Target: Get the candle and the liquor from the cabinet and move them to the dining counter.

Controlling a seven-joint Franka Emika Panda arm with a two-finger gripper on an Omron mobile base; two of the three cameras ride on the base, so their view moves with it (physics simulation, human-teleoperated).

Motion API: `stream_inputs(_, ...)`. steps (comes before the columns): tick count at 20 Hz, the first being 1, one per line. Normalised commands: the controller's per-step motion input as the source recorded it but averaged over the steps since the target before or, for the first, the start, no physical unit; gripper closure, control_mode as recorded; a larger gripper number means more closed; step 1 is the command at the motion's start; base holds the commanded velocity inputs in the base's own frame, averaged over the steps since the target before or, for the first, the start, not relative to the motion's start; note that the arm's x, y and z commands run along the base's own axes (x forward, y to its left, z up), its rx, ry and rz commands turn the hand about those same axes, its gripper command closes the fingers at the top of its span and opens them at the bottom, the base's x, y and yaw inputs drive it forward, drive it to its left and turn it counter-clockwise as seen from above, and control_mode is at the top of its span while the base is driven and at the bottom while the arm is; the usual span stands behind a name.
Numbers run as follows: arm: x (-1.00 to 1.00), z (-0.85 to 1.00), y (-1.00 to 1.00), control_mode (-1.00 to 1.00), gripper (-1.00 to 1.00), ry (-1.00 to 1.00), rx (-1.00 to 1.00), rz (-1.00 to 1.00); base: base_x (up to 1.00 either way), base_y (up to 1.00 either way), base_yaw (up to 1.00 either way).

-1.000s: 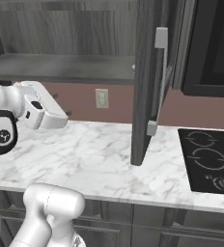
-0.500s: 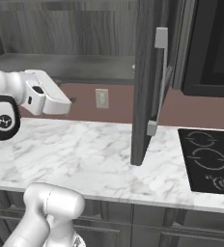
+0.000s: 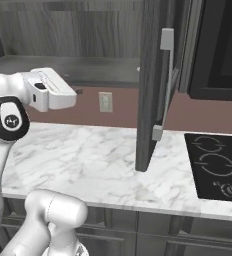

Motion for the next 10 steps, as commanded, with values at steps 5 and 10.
stream_inputs(5, 0.33, 0.21, -0.12, -1.00, -1.00, 0.00, -0.03, -0.02, 0.00, 0.00, 0.00)
stream_inputs(10, 0.34, 0.29, -0.15, -1.00, -1.00, 0.00, 0.00, -0.02, 0.00, 0.00, 0.00)
